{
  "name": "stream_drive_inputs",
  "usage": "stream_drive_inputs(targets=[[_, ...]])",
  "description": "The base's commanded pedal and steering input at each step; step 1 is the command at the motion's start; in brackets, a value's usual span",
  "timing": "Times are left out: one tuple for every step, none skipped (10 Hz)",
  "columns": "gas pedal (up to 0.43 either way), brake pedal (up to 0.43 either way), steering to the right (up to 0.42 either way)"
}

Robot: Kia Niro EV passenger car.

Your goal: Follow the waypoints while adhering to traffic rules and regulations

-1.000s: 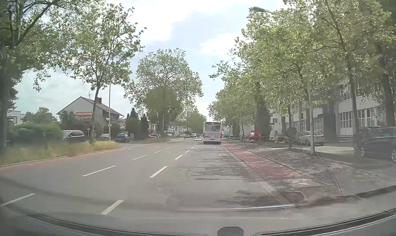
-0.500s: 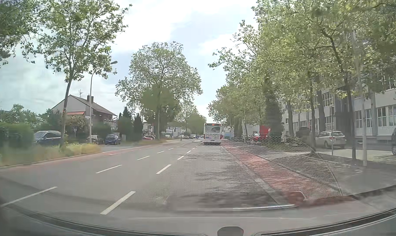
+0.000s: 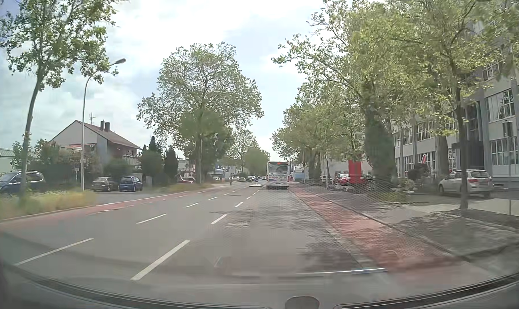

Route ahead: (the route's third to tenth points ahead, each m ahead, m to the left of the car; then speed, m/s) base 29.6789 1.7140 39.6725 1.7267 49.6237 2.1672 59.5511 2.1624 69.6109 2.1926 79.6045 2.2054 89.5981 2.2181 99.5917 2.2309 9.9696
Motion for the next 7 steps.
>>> stream_drive_inputs(targets=[[0.098, 0.018, 0.001], [0.098, 0.018, 0.001], [0.098, 0.018, 0.0], [0.098, 0.018, 0.0], [0.098, 0.018, 0.0], [0.098, 0.018, 0.0], [0.098, 0.018, 0.0]])
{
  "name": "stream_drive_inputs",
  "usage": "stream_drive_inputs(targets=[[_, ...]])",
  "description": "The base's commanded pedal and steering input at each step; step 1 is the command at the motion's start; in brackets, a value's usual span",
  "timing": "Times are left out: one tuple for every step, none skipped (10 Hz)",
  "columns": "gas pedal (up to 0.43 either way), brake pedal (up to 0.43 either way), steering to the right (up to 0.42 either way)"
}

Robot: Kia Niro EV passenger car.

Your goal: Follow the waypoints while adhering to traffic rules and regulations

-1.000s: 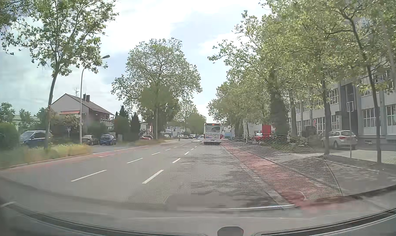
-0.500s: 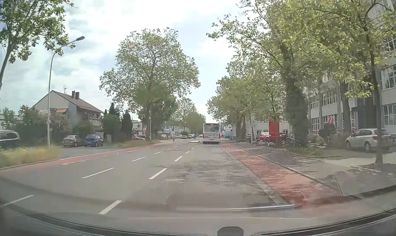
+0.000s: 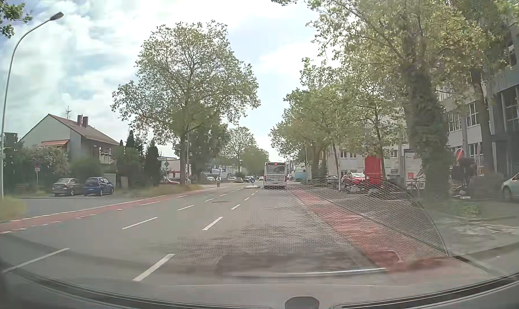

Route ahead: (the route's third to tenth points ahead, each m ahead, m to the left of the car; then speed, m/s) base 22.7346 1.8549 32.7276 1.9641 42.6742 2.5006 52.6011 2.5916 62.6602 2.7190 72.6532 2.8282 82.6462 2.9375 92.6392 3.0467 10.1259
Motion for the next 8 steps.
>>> stream_drive_inputs(targets=[[0.098, 0.018, 0.0], [0.098, 0.018, 0.0], [0.098, 0.018, 0.0], [0.098, 0.018, 0.0], [0.098, 0.018, 0.0], [0.098, 0.018, 0.0], [0.098, 0.018, -0.001], [0.098, 0.018, -0.001]])
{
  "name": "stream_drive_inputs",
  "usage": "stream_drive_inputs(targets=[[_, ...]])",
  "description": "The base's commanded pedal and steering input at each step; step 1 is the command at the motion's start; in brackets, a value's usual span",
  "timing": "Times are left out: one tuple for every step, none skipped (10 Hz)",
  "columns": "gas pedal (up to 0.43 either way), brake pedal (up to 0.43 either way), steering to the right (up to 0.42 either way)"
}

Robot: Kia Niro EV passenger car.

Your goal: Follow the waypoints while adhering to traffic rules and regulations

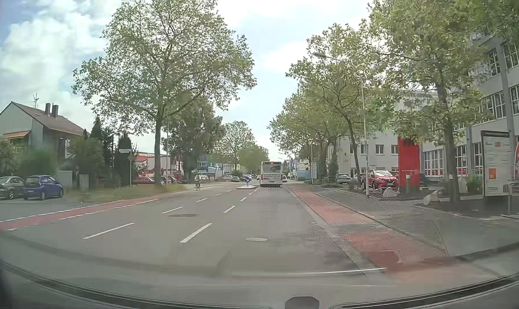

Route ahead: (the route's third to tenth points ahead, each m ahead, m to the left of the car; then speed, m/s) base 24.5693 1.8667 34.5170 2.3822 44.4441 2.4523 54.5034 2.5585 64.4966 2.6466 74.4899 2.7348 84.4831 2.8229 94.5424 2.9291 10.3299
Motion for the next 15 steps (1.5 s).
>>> stream_drive_inputs(targets=[[0.098, 0.018, -0.001], [0.098, 0.018, -0.001], [0.098, 0.018, -0.001], [0.098, 0.018, -0.001], [0.098, 0.018, 0.0], [0.098, 0.024, -0.001], [0.098, 0.018, 0.0], [0.098, 0.018, 0.0], [0.098, 0.018, 0.0], [0.098, 0.018, 0.0], [0.098, 0.018, 0.0], [0.098, 0.018, 0.0], [0.087, 0.018, 0.0], [0.087, 0.018, 0.0], [0.087, 0.018, -0.002]])
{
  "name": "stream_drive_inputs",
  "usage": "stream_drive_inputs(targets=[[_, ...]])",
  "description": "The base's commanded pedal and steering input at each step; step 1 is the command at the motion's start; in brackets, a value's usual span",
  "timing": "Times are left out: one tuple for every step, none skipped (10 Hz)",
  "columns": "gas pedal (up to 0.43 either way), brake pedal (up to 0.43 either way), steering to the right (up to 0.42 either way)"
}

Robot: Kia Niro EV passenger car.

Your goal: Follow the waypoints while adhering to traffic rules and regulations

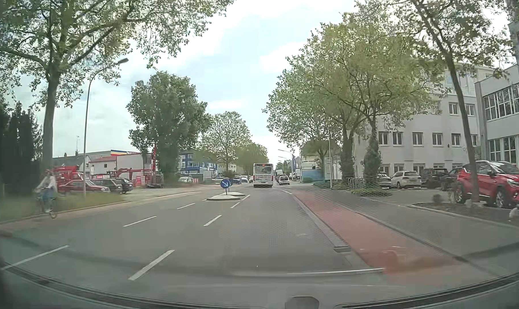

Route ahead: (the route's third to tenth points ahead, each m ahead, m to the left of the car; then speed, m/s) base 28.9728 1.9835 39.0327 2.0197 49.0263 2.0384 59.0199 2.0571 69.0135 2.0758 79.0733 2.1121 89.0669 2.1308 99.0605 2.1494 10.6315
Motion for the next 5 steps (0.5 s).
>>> stream_drive_inputs(targets=[[0.079, 0.018, -0.002], [0.079, 0.018, -0.002], [0.079, 0.018, -0.002], [0.067, 0.018, -0.003], [0.067, 0.018, -0.003]])
